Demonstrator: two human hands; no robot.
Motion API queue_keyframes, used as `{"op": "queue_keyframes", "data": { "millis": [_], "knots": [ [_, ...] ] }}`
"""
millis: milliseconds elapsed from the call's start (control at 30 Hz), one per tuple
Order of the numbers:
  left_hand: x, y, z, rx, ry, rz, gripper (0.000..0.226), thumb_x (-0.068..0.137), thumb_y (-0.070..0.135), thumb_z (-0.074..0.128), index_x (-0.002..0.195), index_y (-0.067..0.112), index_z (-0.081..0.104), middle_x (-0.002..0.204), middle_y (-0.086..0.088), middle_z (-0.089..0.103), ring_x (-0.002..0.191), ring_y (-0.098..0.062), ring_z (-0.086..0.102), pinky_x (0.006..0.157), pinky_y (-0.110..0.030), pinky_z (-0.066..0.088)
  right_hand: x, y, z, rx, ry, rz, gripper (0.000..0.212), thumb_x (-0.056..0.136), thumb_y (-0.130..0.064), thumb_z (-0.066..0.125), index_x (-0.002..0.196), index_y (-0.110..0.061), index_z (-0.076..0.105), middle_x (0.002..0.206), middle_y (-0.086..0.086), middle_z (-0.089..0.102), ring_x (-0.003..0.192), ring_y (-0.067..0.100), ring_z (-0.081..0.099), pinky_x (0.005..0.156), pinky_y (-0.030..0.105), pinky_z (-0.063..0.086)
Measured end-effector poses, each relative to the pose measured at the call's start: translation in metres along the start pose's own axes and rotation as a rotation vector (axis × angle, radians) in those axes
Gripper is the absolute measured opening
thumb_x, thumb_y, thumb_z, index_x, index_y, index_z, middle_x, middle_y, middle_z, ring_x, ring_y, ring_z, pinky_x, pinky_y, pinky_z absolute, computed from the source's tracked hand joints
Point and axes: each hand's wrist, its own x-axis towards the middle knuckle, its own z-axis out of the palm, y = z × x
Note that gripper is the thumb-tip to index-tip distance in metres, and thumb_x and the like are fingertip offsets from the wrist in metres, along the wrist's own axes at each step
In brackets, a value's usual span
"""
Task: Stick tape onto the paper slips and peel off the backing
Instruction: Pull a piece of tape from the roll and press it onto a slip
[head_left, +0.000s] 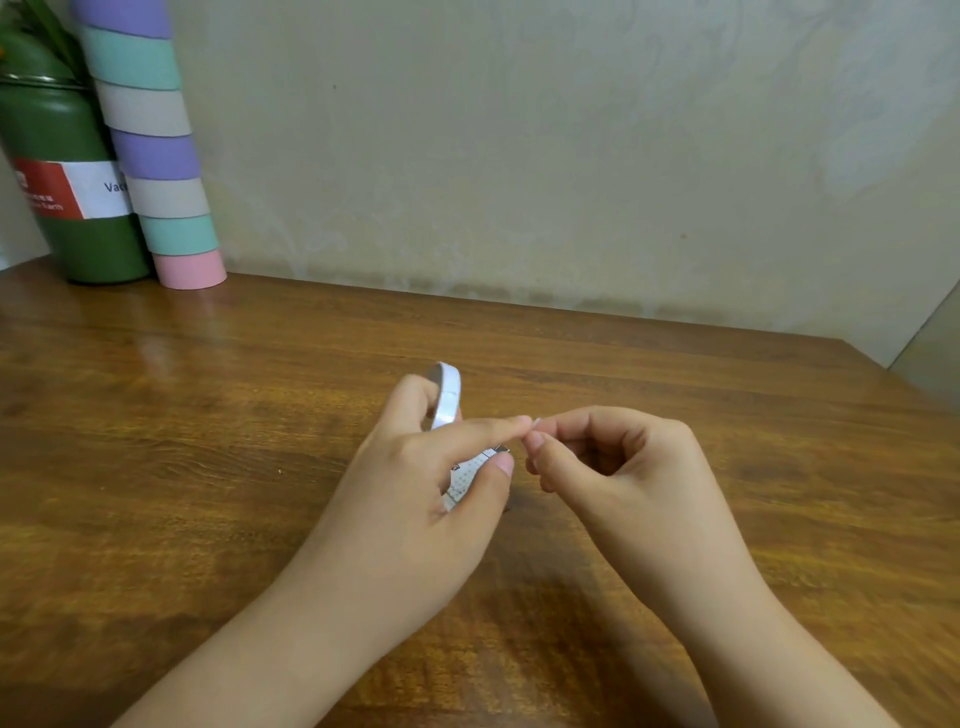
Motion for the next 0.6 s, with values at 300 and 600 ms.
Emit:
{"op": "queue_keyframes", "data": {
  "millis": [300, 600],
  "knots": [
    [0.0012, 0.0072, -0.0004, -0.304, -0.114, -0.130, 0.035, 0.078, 0.035, 0.054, 0.108, 0.050, 0.064, 0.076, 0.013, 0.042, 0.067, 0.000, 0.048, 0.064, -0.005, 0.037, -0.0006, -0.0009, -0.0006, 0.047, 0.029, -0.001, 0.013, 0.080, -0.023, 0.069, 0.067, -0.022, 0.074, 0.053, -0.008, 0.062, 0.049, -0.001, 0.049, 0.049, 0.009, 0.037],
    [-0.0004, 0.0091, 0.0003, -0.311, -0.138, -0.139, 0.037, 0.078, 0.036, 0.054, 0.109, 0.054, 0.061, 0.074, 0.013, 0.042, 0.066, 0.000, 0.046, 0.063, -0.004, 0.035, -0.0012, -0.0027, -0.0023, 0.043, 0.042, -0.004, 0.015, 0.078, -0.024, 0.067, 0.064, -0.022, 0.072, 0.052, -0.009, 0.060, 0.046, -0.002, 0.046, 0.047, 0.008, 0.033]
  ]
}}
